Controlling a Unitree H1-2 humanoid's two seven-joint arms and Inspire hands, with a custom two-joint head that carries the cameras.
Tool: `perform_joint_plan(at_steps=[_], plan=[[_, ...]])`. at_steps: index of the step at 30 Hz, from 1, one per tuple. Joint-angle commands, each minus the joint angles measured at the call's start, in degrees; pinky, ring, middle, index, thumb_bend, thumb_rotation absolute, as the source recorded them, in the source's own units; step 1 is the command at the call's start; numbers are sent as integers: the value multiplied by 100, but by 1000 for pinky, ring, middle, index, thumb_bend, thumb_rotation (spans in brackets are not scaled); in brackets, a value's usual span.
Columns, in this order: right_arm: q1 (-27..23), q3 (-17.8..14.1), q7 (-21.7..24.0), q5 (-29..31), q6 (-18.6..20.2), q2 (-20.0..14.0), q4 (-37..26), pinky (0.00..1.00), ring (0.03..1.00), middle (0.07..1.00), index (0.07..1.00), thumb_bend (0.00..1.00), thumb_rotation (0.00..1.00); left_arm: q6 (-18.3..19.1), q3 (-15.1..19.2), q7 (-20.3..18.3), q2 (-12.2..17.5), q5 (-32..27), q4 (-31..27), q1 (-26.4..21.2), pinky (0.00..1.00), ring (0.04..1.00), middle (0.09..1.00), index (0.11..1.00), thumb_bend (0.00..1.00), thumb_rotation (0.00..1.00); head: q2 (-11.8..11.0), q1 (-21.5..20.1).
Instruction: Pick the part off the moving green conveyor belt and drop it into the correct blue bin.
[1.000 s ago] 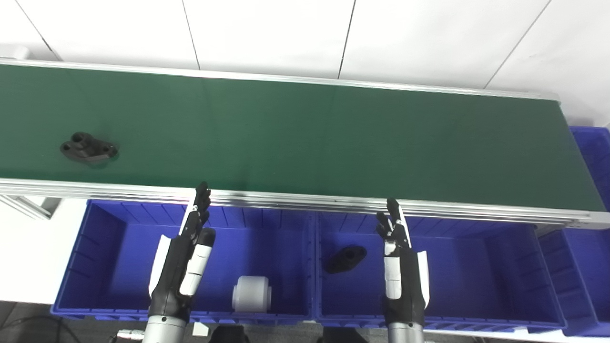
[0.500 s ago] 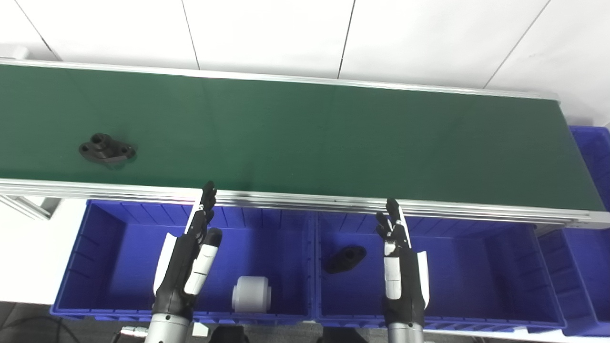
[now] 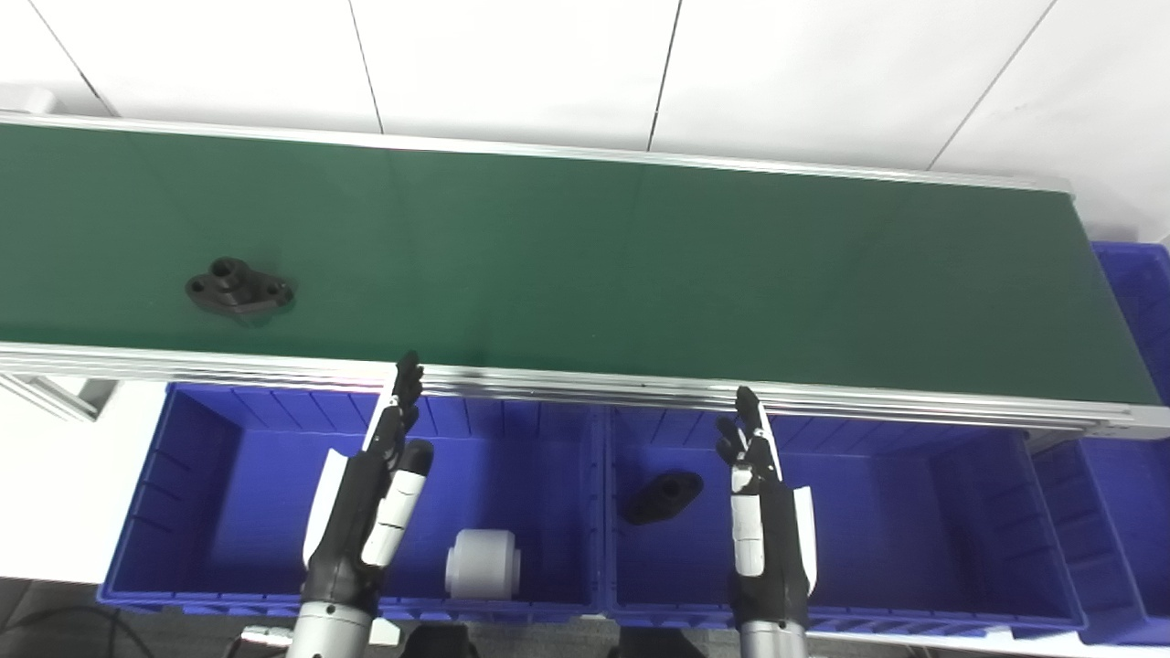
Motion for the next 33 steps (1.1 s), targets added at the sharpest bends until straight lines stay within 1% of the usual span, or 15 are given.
perform_joint_plan(at_steps=[1,2,3,4,5,6,7,8,9,11,16,19,28,29,33], plan=[[-5,27,68,47,-368,90,-7,948,951,987,976,860,1000,-284,-36,76,-93,4,14,-41,1000,1000,1000,1000,708,1000,-125,107],[-5,16,71,60,-398,79,22,948,952,987,975,859,1000,-267,-39,90,-113,16,39,-36,1000,1000,1000,1000,717,1000,-125,107],[-11,0,75,81,-445,63,63,949,954,986,974,861,1000,-258,-45,107,-137,37,69,-31,1000,1000,1000,1000,729,1000,-236,197],[-12,-10,79,95,-481,54,92,950,955,985,974,862,1000,-251,-49,123,-153,67,83,-25,1000,1000,1000,1000,732,1000,-236,197],[-19,-26,87,110,-526,36,140,956,958,986,975,860,1000,-292,-56,152,-172,106,137,-26,1000,999,1000,1000,720,1000,-384,287],[-24,-37,94,120,-559,25,174,957,959,987,976,860,1000,-327,-61,173,-183,131,177,-28,1000,999,1000,1000,718,1000,-384,287],[-39,-53,113,163,-614,8,234,958,960,987,976,859,1000,-365,-67,199,-201,155,231,-29,1000,998,1000,1000,714,1000,-505,352],[-52,-67,127,197,-660,-4,282,965,964,991,980,858,1000,-395,-70,216,-215,172,275,-31,1000,997,1000,1000,701,1000,-521,362],[-71,-88,143,234,-706,-18,341,969,966,993,982,857,1000,-428,-75,235,-232,190,331,-38,1000,995,1000,1000,692,1000,-613,419],[-94,-123,159,231,-751,-37,406,973,968,996,985,855,1000,-491,-93,268,-251,211,420,-50,1000,994,1000,1000,687,1000,-664,485],[-103,-186,214,225,-698,-71,396,990,977,1000,995,848,1000,-549,-159,296,-258,245,490,-64,1000,1000,1000,1000,693,990,-671,630],[-100,-218,266,296,-714,-103,413,999,977,1000,999,850,1000,-508,-197,300,-295,242,480,-55,1000,1000,1000,1000,698,988,-673,716],[-118,-321,353,371,-798,-159,500,981,969,1000,1000,830,1000,-640,-276,334,-346,260,621,-64,1000,1000,1000,1000,679,975,-863,891],[-130,-336,360,385,-825,-166,544,980,970,1000,1000,832,1000,-668,-281,348,-354,271,667,-71,1000,1000,1000,1000,677,974,-1030,932],[-214,-398,418,466,-1005,-199,807,979,974,1000,1000,824,1000,-783,-291,376,-358,279,872,-119,1000,1000,1000,1000,679,974,-1234,951]])
